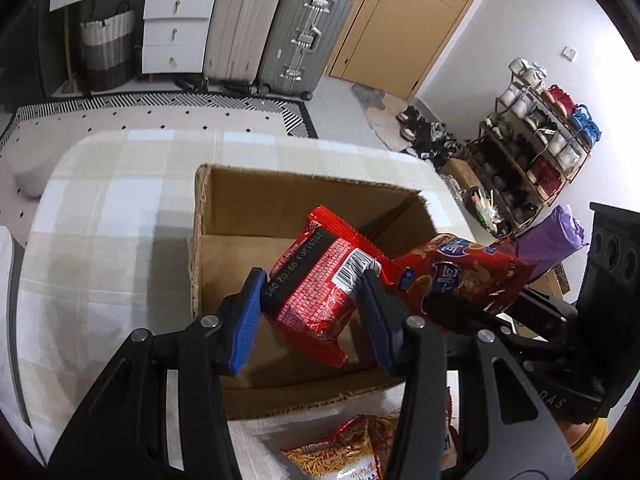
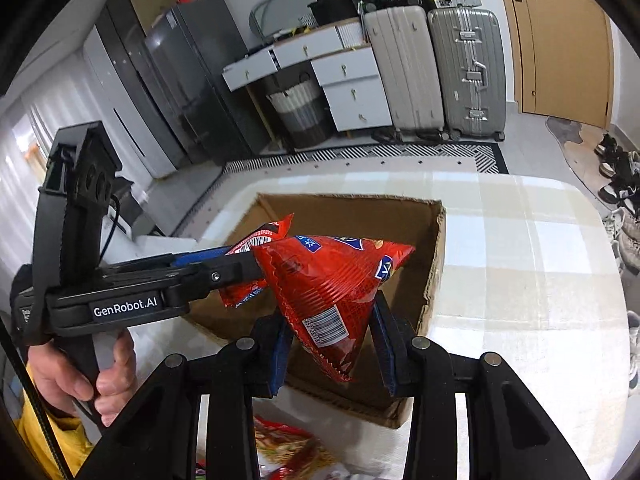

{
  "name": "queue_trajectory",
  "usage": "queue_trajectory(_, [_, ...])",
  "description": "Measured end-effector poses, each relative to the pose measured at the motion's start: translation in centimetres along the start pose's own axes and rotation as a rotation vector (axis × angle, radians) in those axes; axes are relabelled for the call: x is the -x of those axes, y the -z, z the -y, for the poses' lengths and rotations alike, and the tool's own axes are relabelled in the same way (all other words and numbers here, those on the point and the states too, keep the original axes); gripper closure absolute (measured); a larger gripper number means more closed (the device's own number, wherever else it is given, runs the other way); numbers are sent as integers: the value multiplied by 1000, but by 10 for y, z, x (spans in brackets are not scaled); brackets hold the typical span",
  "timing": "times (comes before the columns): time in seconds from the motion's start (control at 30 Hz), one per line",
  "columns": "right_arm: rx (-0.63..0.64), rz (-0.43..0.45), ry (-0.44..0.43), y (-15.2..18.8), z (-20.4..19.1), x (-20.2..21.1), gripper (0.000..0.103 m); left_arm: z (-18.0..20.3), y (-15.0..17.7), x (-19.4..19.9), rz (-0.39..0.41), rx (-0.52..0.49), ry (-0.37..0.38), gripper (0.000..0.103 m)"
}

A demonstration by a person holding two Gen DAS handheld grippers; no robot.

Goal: Organize snacks
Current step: 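Carry both packs into the SF box and open both tools to release them, then withdraw both tools from the box back toward the snack pile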

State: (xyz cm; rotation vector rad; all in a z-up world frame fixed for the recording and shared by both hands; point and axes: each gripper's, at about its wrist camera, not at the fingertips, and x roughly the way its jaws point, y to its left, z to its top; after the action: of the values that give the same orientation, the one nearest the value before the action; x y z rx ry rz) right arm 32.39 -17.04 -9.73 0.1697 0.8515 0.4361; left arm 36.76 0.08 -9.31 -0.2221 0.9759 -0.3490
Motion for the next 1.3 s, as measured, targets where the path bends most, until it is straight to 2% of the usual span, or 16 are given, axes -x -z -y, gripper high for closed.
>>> queue_trajectory(0.27, [-11,-40,2,4,9,-18,66,-11,3,-29,-36,4,-17,58])
queue_trajectory(0.53, [10,-56,31,4,6,-21,64,-16,4,-30,-58,17,-36,57])
queue_trajectory(0.6, [25,-45,32,3,4,-19,62,-16,5,-30,-60,21,-32,55])
queue_trajectory(0.63, [34,-42,38,2,3,-19,56,-14,4,-29,-55,23,-28,52])
queue_trajectory(0.67, [41,-35,47,2,2,-17,56,-14,4,-28,-51,25,-24,47])
queue_trajectory(0.73, [47,-24,46,2,2,-15,56,-16,5,-24,-39,29,-32,45])
queue_trajectory(0.87, [36,12,45,0,2,0,56,-11,5,-15,-27,21,-33,31])
queue_trajectory(1.07, [17,93,35,0,1,39,53,0,12,16,11,11,-60,28])
queue_trajectory(1.13, [17,119,34,2,-3,54,52,6,16,30,28,-1,-96,23])
queue_trajectory(1.3, [24,184,16,9,-18,96,50,24,28,68,85,-30,-154,23])
